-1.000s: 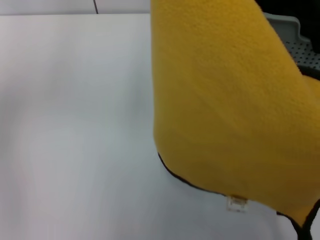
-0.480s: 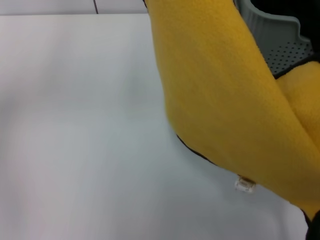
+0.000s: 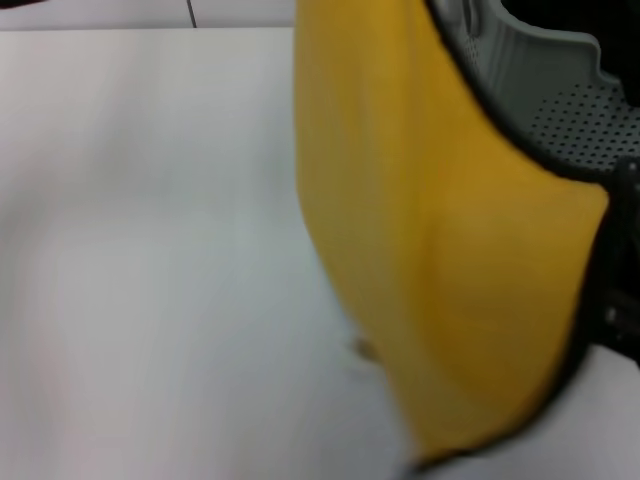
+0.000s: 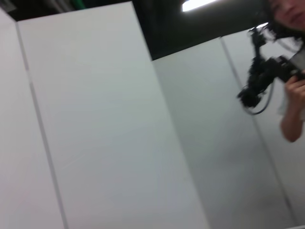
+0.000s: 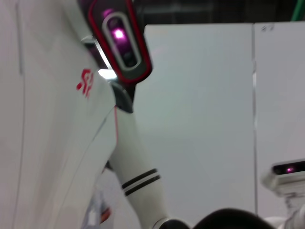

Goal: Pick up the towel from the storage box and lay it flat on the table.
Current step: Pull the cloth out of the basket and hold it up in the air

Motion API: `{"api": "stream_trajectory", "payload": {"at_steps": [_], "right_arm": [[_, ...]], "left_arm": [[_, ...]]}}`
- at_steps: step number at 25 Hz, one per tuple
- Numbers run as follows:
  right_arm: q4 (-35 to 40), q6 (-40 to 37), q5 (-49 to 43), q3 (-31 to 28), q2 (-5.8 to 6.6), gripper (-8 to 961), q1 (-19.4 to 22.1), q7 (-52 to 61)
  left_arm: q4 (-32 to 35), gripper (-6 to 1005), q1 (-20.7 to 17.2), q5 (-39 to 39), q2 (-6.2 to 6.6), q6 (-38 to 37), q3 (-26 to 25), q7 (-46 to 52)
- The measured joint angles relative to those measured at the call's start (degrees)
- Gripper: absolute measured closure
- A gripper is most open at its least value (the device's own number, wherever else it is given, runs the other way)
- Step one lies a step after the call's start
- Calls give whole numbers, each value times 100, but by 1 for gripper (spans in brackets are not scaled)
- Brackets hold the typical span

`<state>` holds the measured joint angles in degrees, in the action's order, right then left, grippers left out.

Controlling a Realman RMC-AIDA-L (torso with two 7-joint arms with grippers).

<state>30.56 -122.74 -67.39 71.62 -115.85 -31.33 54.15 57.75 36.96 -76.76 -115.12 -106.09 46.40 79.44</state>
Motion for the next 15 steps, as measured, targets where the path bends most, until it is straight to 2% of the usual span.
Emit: {"api": "stream_trajectory", "payload": {"at_steps": [8,15], "right_arm": [[125,622,-191,175,-10,853,-132,-121],[147,1087,-213,372,-23,851,-318,-106]], "left_arm": [[2,979,-5,-138,-117,374,-34,-60],[24,979,-16,-145,-277,475,-33,-213]]}}
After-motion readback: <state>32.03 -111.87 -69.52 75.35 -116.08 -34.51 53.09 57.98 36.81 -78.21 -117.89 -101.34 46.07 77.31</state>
